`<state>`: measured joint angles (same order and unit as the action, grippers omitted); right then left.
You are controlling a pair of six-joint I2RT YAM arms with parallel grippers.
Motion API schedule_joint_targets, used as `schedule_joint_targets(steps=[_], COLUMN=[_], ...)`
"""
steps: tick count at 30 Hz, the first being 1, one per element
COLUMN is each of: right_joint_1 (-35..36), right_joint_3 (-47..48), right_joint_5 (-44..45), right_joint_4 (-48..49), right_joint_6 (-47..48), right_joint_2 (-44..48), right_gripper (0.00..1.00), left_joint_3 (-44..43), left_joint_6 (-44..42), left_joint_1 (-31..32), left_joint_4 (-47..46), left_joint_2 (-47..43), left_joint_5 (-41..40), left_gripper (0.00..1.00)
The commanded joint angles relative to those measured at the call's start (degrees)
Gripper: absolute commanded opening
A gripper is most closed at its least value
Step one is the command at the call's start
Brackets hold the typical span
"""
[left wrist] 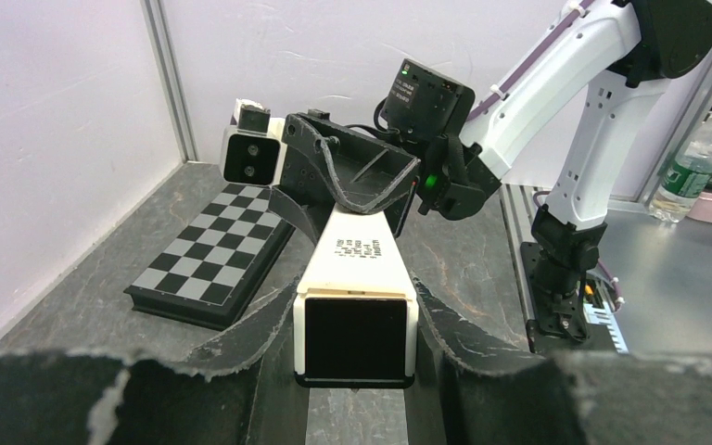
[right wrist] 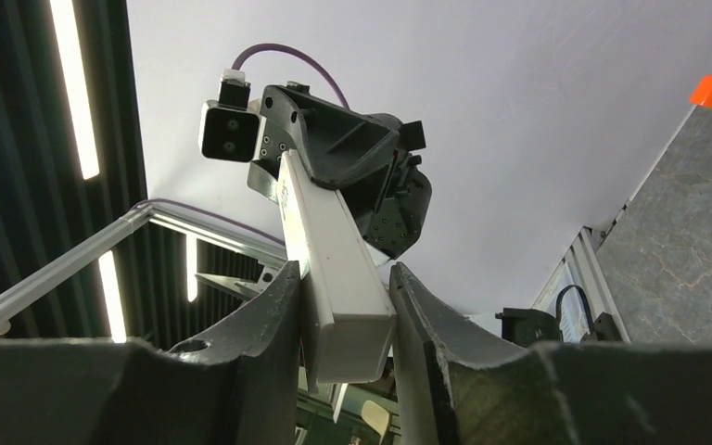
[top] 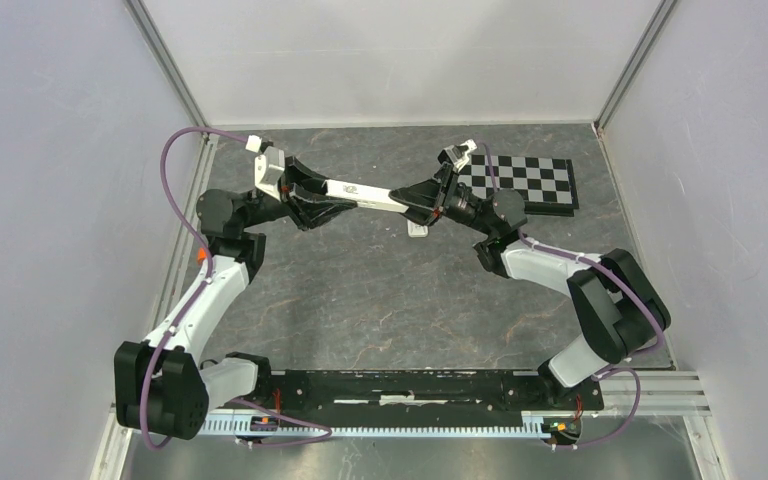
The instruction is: Load the batteries into the remote control
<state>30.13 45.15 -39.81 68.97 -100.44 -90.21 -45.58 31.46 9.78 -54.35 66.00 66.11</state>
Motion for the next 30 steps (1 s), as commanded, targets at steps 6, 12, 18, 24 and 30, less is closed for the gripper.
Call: schedule_joint_targets(steps=[6, 12, 18, 24, 30], right_joint_1=[-2.18, -2.95, -4.04, -4.24, -4.27], right_joint_3=[-2.63, -2.06, -1.61, -1.75, -1.76], right_joint_5=[0.01, 0.07, 0.86, 1.12, 2.79], right_joint_4=[-7.24, -12.41, -19.10, -16.09, -13.75], right_joint_6=[7.55, 11.40, 16.22, 15.47, 14.39], right_joint_2=[1.45, 2.59, 4.45, 5.00, 6.06], right_gripper=[0.38, 0.45, 0.46, 0.42, 0.63], left_joint_3=[-1.70, -2.47, -2.88, -2.89, -2.92], left_joint_6=[2.50, 2.45, 0.07, -1.53, -6.44], left_joint_1=[-1.56, -1.70, -1.68, -1.70, -1.68], left_joint_4=[-3.87, -3.07, -0.34, 1.82, 8.40], left_joint_2=[-1.84, -2.01, -2.72, -3.04, -3.55], left_joint_5=[-4.62, -4.50, -5.06, -4.53, -2.91], left_gripper=[0.02, 0.02, 0.02, 0.02, 0.02])
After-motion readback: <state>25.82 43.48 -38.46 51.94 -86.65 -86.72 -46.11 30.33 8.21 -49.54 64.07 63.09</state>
